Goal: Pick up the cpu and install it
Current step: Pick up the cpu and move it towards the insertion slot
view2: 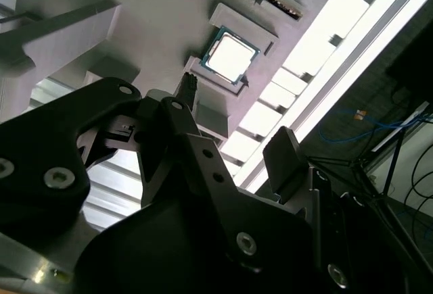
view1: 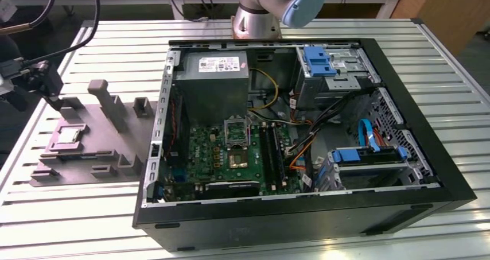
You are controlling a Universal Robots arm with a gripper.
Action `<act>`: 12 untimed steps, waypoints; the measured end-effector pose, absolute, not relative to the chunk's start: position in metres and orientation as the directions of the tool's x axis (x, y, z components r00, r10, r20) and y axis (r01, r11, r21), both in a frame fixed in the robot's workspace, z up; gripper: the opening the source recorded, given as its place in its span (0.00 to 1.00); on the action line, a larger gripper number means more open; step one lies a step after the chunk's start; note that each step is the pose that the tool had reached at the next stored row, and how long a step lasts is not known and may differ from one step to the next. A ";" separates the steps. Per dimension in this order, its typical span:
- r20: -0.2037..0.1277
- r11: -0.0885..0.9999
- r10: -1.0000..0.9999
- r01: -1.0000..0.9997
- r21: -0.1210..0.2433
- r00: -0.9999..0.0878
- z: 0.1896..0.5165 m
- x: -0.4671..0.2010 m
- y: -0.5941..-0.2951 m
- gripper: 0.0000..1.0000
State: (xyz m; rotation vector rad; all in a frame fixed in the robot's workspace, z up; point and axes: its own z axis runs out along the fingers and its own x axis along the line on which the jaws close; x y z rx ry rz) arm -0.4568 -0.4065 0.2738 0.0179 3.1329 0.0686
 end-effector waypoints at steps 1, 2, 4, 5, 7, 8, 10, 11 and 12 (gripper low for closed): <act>-0.008 0.999 0.013 0.012 0.044 -1.000 0.273 -0.457 -0.407 0.66; -0.008 0.999 0.014 0.013 0.044 -1.000 0.273 -0.457 -0.407 0.66; -0.008 0.999 0.015 0.015 0.044 -1.000 0.271 -0.457 -0.407 0.66; -0.008 0.999 0.015 0.015 0.044 -1.000 0.270 -0.457 -0.407 0.66; -0.008 0.999 0.015 0.015 0.044 -1.000 0.268 -0.457 -0.407 0.66; -0.008 0.999 0.015 0.015 0.044 -1.000 0.267 -0.457 -0.407 0.66; -0.008 0.999 0.015 0.015 0.044 -1.000 0.264 -0.457 -0.407 0.66; -0.008 0.999 0.015 0.015 0.044 -1.000 0.263 -0.457 -0.407 0.66; -0.008 0.999 0.015 0.015 0.044 -1.000 0.263 -0.457 -0.407 0.66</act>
